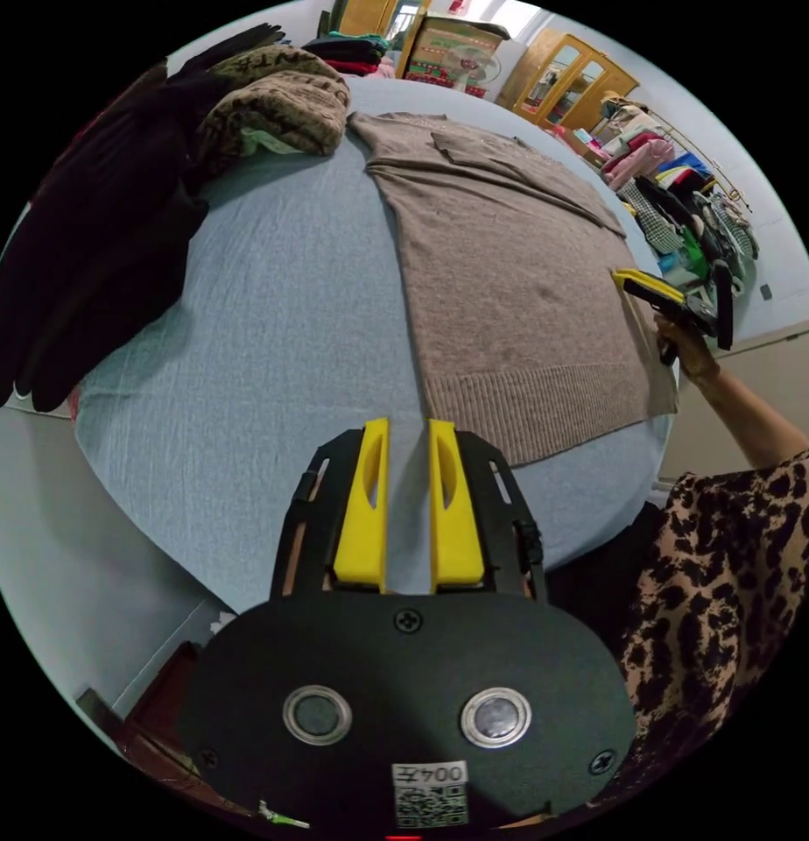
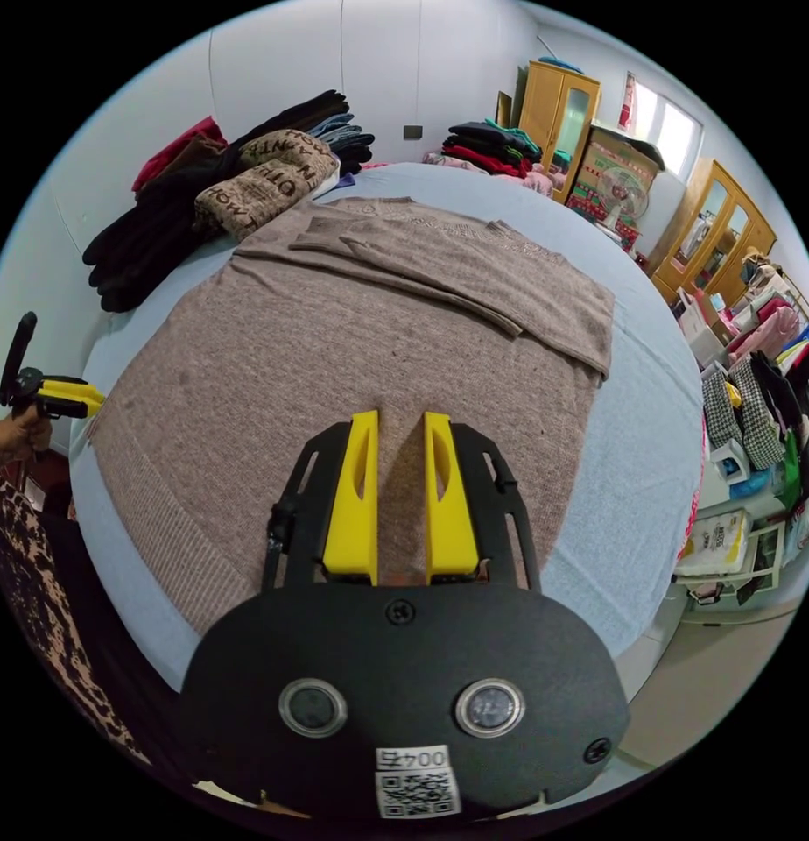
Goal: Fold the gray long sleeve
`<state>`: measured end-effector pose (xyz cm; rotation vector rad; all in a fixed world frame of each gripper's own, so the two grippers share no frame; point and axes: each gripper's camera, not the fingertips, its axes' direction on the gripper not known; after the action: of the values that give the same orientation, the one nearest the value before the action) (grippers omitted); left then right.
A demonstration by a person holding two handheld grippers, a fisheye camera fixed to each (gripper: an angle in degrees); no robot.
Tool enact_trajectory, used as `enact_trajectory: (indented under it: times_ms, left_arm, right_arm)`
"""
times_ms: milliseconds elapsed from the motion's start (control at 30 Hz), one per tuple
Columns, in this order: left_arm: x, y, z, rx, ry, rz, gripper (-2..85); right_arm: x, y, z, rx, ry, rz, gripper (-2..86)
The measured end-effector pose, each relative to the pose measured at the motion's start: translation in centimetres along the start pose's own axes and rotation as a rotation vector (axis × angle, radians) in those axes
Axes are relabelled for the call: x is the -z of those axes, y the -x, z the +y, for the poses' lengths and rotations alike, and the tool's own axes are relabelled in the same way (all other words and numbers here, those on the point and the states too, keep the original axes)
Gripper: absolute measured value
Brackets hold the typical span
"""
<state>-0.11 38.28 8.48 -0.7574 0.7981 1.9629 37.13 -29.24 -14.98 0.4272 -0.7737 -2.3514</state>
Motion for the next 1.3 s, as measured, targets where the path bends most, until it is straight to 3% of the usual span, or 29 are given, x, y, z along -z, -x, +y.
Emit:
enact_trajectory:
  times_ms: [300, 533, 867, 1133, 1300]
  left_arm:
    - [1.1, 2.2, 0.9, 0.009, 0.023, 0.145, 7.8]
    - [1.2, 4.7, 2.5, 0.046, 0.033, 0.303, 7.8]
    - [2.3, 6.8, 3.5, 0.014, 0.035, 0.377, 9.1]
    - [2.2, 9.6, 4.8, 0.025, 0.004, 0.58, 11.8]
    - [2.4, 10.2, 5.0, 0.017, 0.002, 0.586, 11.2]
  right_arm:
    - [1.1, 1.1, -3.5, -0.023, 0.04, 0.063, 8.5]
    - [1.6, 1.7, -8.7, 0.018, 0.234, 0.095, 6.5]
    - [0.5, -2.3, -16.5, -0.066, 0.63, -0.099, 4.8]
    - [0.0, -3.0, -18.2, -0.044, 0.664, -0.022, 3.8]
    - [-0.5, -4.6, -18.7, -0.047, 0.691, -0.066, 3.8]
